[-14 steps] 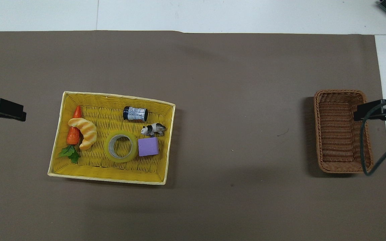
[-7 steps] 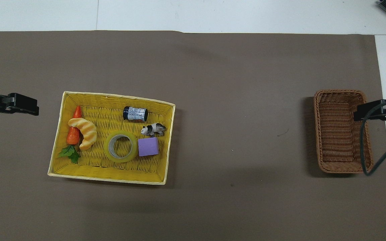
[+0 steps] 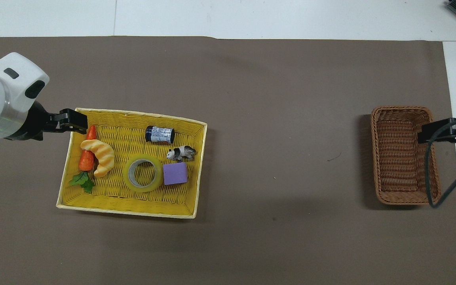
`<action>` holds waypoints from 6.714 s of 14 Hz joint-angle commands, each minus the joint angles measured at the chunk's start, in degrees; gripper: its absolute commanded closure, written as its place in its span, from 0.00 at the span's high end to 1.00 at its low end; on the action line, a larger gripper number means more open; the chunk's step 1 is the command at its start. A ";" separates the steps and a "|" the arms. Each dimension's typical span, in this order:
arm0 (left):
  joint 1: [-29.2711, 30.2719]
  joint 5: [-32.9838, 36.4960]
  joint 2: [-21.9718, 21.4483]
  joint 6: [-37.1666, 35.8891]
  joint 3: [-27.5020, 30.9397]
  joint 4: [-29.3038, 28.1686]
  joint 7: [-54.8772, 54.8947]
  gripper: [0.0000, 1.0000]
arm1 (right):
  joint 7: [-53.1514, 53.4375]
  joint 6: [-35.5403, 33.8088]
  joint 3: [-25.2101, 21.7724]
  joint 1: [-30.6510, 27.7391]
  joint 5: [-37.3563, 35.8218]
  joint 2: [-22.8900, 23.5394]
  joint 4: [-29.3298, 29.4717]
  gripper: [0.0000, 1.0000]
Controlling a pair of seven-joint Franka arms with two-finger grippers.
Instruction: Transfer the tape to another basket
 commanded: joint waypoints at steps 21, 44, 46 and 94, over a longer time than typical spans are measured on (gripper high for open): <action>-10.52 -0.35 0.13 31.02 0.62 -34.92 -18.33 0.00 | 0.27 0.32 0.37 -0.85 -0.02 -1.87 -2.19 1.00; -8.57 -16.85 3.38 -0.92 -0.26 1.74 -7.16 0.00 | 9.49 10.59 0.55 10.66 17.62 -0.64 -7.36 1.00; -11.99 -21.69 3.64 5.22 -0.26 0.43 -8.48 0.00 | 9.67 12.87 0.55 12.06 23.94 -0.55 -10.87 1.00; 2.12 -6.34 3.12 6.67 -2.20 4.90 -0.81 1.00 | -20.44 19.19 -0.59 -15.61 33.55 5.05 -16.42 0.00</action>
